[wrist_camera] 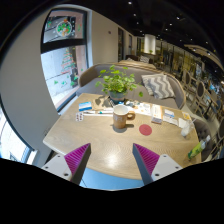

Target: Pour water

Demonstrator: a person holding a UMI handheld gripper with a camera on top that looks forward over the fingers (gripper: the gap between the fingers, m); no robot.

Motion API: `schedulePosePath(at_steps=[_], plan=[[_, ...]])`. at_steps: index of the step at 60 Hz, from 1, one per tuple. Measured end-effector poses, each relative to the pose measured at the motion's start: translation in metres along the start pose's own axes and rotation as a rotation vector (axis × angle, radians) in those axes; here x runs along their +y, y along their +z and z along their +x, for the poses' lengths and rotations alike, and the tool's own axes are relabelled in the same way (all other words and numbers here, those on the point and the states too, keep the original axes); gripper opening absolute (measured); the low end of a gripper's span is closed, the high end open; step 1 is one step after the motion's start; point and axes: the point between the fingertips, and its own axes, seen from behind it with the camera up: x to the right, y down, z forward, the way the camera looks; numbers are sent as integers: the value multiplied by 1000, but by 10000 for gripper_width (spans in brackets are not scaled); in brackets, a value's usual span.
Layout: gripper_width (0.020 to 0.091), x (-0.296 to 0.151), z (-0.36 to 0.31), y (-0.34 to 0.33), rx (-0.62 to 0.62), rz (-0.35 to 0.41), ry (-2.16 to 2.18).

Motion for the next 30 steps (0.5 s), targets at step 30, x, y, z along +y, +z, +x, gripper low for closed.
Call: schedulePosePath(at_steps=[30], plan=[[854, 108, 275, -14, 242, -18, 129]])
